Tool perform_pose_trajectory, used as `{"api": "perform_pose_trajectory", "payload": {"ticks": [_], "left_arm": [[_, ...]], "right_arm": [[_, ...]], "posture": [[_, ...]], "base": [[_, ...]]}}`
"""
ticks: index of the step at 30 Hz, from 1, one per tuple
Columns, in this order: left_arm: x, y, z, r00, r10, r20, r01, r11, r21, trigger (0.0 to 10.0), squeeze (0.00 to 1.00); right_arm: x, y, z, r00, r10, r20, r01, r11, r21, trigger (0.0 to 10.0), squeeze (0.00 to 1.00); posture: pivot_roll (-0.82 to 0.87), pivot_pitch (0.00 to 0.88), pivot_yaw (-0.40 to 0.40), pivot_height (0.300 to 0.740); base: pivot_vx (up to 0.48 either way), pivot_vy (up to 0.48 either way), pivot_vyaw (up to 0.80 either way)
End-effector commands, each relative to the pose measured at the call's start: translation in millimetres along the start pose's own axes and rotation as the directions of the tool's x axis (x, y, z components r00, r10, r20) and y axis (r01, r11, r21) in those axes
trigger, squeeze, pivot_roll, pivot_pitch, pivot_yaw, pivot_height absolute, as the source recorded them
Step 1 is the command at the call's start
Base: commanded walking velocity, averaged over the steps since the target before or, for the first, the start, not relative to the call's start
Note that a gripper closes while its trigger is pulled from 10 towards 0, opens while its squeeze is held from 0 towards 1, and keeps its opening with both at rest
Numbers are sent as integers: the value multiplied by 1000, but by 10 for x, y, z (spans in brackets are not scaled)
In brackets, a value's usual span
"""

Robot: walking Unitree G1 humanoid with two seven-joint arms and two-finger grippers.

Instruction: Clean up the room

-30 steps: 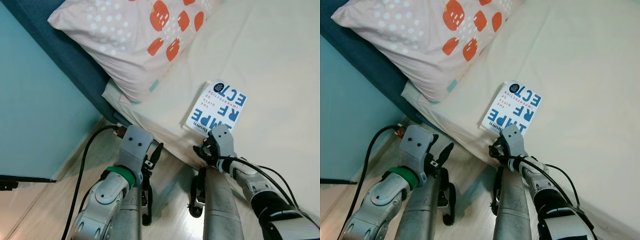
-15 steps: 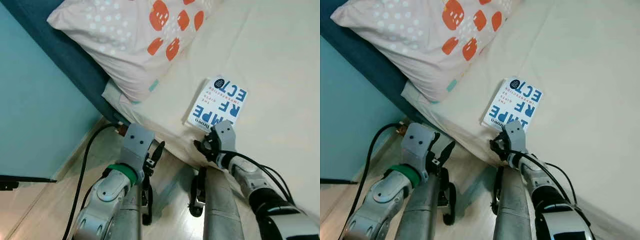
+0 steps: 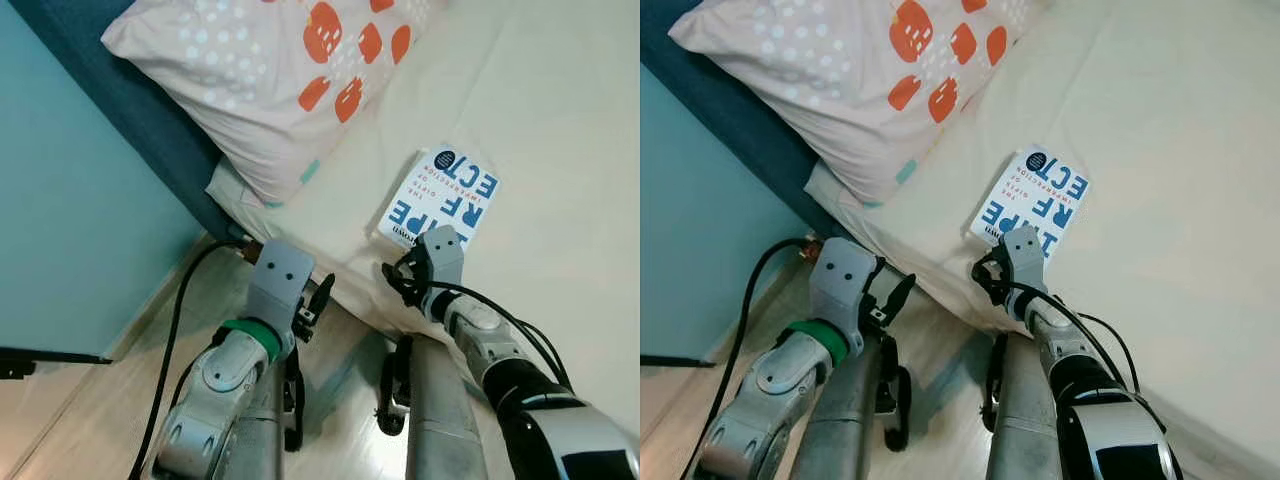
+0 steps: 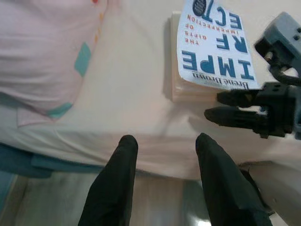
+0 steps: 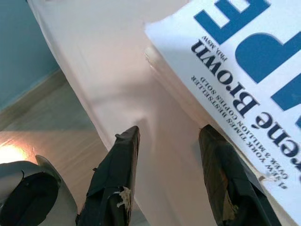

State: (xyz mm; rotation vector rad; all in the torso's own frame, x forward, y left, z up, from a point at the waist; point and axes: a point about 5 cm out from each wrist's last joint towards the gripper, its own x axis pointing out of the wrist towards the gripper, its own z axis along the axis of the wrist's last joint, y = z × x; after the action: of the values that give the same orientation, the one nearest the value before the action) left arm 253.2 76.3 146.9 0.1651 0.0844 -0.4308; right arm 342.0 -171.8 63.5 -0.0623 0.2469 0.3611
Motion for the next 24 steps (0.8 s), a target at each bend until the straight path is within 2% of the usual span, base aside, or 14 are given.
{"api": "perform_pose_trajectory", "payload": {"ticks": [1,5,7,8,10,13,16,18,19,24], "left_arm": [[-4,-3,-76,1000,6,-20,-6,1000,-3,10000,0],[24,11,-63,1000,13,-6,-13,1000,2,10000,0],[71,56,-36,999,27,19,-27,1000,11,10000,0],[71,56,-36,999,27,19,-27,1000,11,10000,0],[149,126,12,998,31,53,-32,999,26,10000,0],[191,141,45,997,26,73,-29,999,32,10000,0],[250,133,81,995,10,102,-14,999,39,10000,0],[267,132,78,995,8,104,-12,999,39,10000,0],[290,133,59,995,8,102,-11,999,37,10000,0],[316,141,-14,996,11,83,-13,1000,20,10000,0]], "right_arm": [[-28,-4,-62,1000,-5,-10,5,1000,17,10000,0],[-37,32,-33,998,38,43,-39,999,32,10000,0],[-54,148,73,978,98,184,-109,993,51,10000,0],[-54,148,73,978,98,184,-109,993,51,10000,0],[-143,386,272,919,130,372,-182,977,109,10000,0],[-208,478,273,907,122,402,-188,974,129,10000,0],[-276,497,168,915,73,398,-151,974,169,10000,0],[-291,469,131,917,31,397,-117,974,195,10000,0],[-309,414,93,917,-36,398,-60,972,226,10000,0],[-353,342,91,905,-108,410,3,969,249,10000,0]], "posture": [[140,196,87,630],[119,170,76,630],[91,141,67,630],[91,141,67,630],[42,98,60,630],[34,79,58,630],[24,51,54,630],[13,33,52,630],[3,16,51,635],[-7,2,50,650]], "base": [[0,0,0],[0,0,0],[0,0,0],[0,0,0],[0,0,0],[0,0,0],[0,0,0],[0,0,0],[0,0,0],[0,0,0]]}}
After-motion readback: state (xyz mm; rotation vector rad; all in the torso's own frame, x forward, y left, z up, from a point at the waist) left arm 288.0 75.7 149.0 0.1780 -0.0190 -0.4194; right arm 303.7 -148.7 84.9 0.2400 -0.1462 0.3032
